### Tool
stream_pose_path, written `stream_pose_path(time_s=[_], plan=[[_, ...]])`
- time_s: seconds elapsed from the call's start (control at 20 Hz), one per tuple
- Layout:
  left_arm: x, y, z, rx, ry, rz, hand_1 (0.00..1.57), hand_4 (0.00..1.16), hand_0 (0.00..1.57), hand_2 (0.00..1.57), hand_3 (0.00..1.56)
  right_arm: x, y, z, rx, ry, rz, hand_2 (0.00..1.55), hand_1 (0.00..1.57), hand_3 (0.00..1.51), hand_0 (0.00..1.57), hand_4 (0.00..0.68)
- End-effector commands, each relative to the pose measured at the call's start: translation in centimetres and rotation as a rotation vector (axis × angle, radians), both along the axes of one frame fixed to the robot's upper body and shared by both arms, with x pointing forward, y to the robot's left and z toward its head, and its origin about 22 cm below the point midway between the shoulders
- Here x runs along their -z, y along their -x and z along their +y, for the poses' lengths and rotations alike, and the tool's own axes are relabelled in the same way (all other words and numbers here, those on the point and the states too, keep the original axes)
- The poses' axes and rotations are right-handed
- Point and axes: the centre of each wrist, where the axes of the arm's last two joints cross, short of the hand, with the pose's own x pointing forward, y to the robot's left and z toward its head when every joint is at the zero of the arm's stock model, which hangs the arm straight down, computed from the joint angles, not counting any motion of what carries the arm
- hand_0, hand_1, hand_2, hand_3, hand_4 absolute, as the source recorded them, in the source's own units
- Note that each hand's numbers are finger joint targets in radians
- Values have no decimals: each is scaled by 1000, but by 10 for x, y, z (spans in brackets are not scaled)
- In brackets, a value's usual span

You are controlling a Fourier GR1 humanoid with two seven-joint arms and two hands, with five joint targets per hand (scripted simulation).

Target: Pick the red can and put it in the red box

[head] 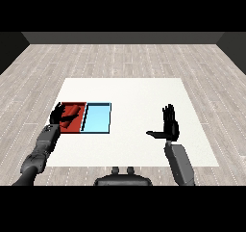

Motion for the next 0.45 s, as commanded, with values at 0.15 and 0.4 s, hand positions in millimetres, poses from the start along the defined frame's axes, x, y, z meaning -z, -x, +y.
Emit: stream_pose_path(time_s=[0.15, 0.4], plan=[[-10, -27, -68, 216, 459, -599, 0, 0, 0, 0, 0, 5, 3, 2, -37, 22, -6, 0, 0, 0, 0, 0], [15, 1, -101, 358, 526, -711, 0, 0, 0, 0, 0, 14, 5, -16, -39, 63, -5, 0, 0, 0, 0, 0]])
